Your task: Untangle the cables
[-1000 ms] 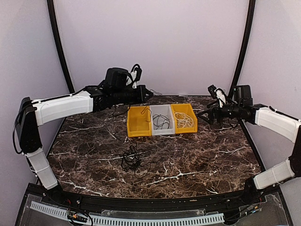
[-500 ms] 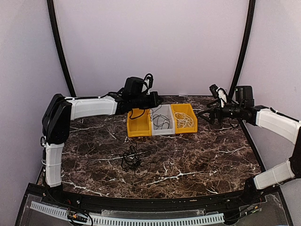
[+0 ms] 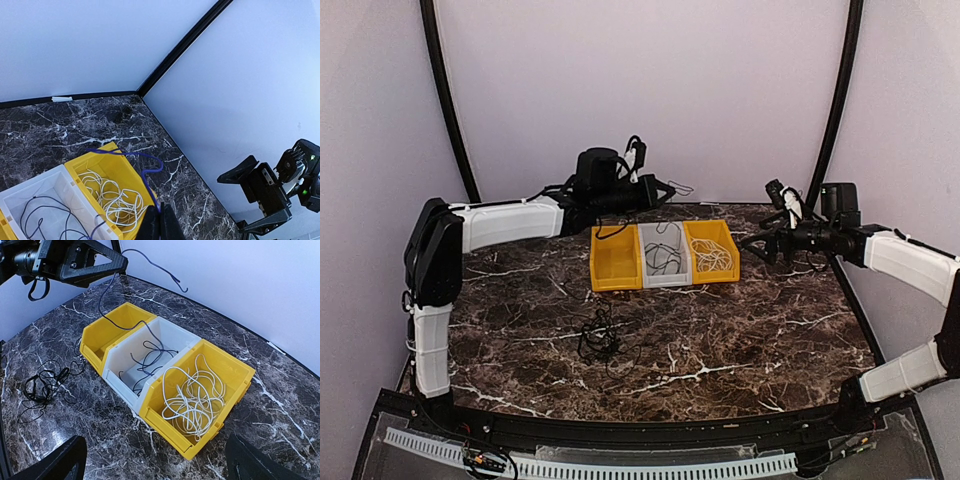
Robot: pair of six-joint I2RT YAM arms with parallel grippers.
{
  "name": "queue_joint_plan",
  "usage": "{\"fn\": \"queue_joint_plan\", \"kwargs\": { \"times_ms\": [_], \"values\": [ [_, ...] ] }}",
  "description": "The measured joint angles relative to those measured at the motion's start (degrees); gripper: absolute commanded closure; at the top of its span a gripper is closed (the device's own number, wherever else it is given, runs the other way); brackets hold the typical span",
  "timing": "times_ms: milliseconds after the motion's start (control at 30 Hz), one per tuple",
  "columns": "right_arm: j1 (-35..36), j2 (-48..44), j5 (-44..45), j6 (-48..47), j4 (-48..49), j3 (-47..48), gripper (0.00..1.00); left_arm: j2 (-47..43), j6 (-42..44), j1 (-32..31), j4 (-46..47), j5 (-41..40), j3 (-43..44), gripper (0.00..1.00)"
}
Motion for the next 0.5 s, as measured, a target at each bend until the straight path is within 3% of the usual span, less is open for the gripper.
{"fn": "queue_joint_plan", "kwargs": {
  "times_ms": [500],
  "values": [
    [0.0, 0.7, -1.3, -0.9, 0.1, -0.5, 0.02, -0.7, 0.5, 0.1, -0.6, -6.3, -5.0, 1.0]
  ]
}}
